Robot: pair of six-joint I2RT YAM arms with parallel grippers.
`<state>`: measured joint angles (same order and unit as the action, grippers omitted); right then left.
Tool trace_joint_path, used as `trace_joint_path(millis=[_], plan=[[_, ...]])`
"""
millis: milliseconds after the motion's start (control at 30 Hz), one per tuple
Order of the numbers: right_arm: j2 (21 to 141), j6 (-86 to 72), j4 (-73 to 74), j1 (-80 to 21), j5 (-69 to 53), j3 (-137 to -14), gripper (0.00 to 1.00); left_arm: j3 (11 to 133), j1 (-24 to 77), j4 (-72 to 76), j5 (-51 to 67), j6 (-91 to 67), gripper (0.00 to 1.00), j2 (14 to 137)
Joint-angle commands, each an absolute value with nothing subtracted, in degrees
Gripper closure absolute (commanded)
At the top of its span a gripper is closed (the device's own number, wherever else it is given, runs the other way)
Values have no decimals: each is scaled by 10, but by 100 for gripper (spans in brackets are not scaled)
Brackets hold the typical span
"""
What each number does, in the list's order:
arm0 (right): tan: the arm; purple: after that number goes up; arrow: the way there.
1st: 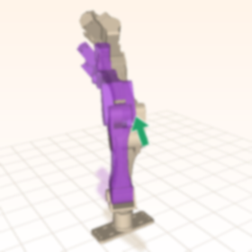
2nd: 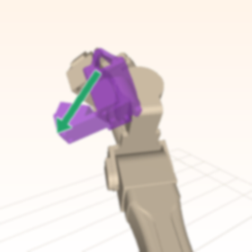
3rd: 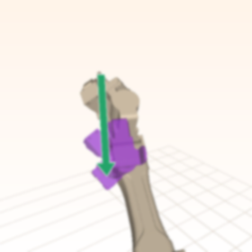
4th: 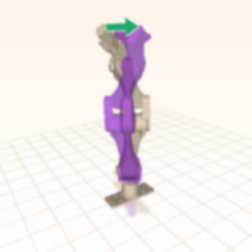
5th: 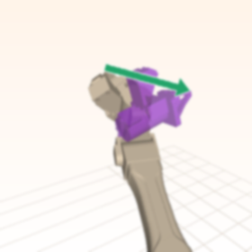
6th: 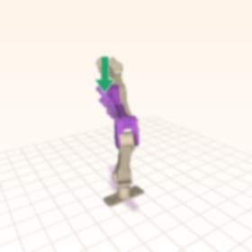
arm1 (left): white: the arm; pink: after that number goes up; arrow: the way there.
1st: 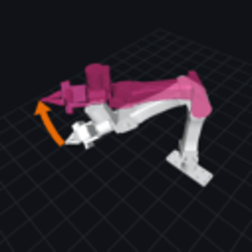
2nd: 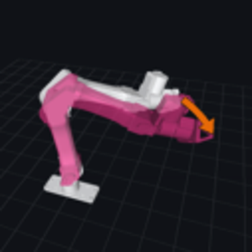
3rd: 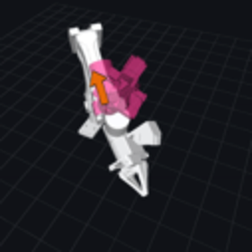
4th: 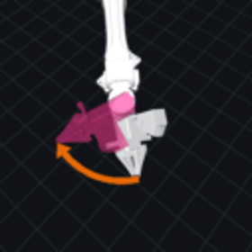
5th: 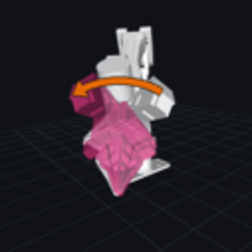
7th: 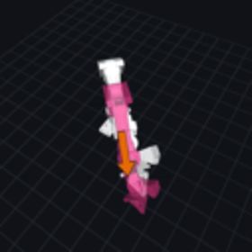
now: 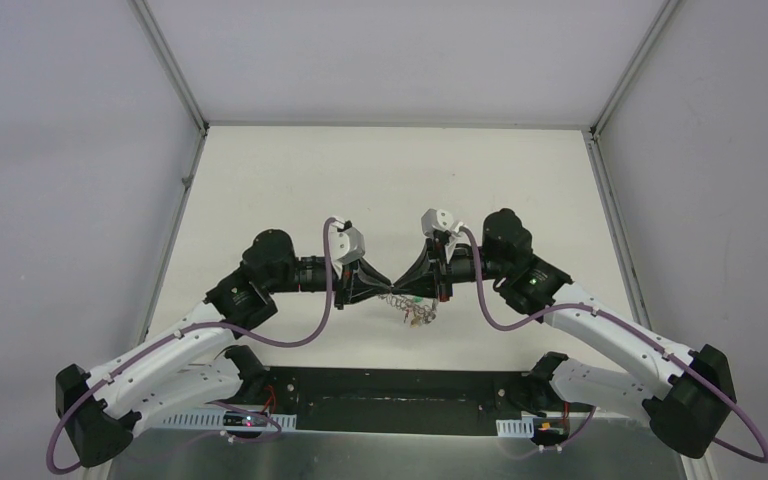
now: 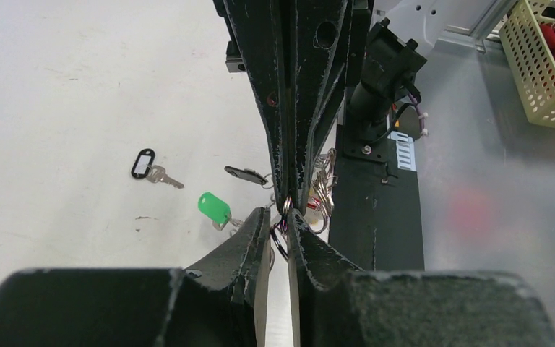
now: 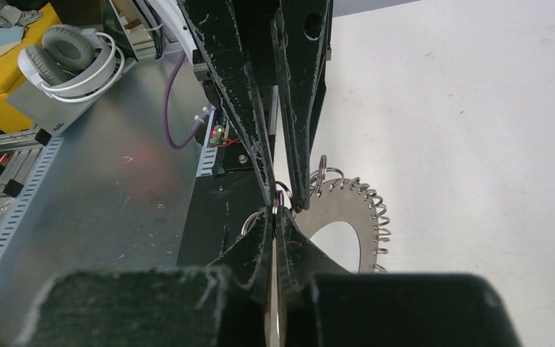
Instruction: Put the keys on the keyring
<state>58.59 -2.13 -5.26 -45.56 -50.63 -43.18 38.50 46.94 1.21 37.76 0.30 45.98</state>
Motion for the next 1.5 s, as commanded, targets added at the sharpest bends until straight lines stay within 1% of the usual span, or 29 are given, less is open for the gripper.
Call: trace_joint_path(millis=[0,133,300,333,367,433,500,533,600,633,667,833,967,1167,1233,1333,1467], plan=[[578,-29,-110,-456,-503,-462,100,409,483,3,379,24,87,470],[579,-32,-110,-456,-504,-462,100,414,486,-15,367,34,100,469],[573,-37,-109,-456,-477,-458,100,420,487,-21,357,31,100,464],[570,-36,-107,-457,-465,-458,97,421,486,-22,352,26,100,461],[566,-34,-101,-456,-452,-457,89,421,487,-22,348,20,100,458],[557,-20,-82,-456,-431,-455,68,421,486,-21,336,6,100,452],[546,-10,-69,-456,-411,-451,50,421,487,-21,314,2,100,442],[541,-8,-63,-456,-399,-448,42,420,487,-19,305,-16,100,438],[532,-3,-55,-456,-383,-443,31,414,486,-12,289,-28,100,426],[528,-3,-53,-456,-380,-440,27,411,487,-6,282,-33,100,420],[526,-3,-49,-456,-380,-438,25,407,486,-2,272,-39,100,412],[546,-3,-39,-456,-407,-443,23,382,487,48,247,-72,100,394],[573,-11,-40,-456,-442,-454,26,380,487,60,223,-95,100,391],[598,-40,-69,-456,-468,-461,37,378,487,71,217,-116,100,397],[597,-49,-87,-456,-468,-460,44,377,486,74,220,-119,100,401],[596,-69,-119,-456,-467,-455,51,375,486,80,224,-124,100,405],[604,-97,-154,-456,-477,-451,55,374,486,83,225,-124,100,406]])
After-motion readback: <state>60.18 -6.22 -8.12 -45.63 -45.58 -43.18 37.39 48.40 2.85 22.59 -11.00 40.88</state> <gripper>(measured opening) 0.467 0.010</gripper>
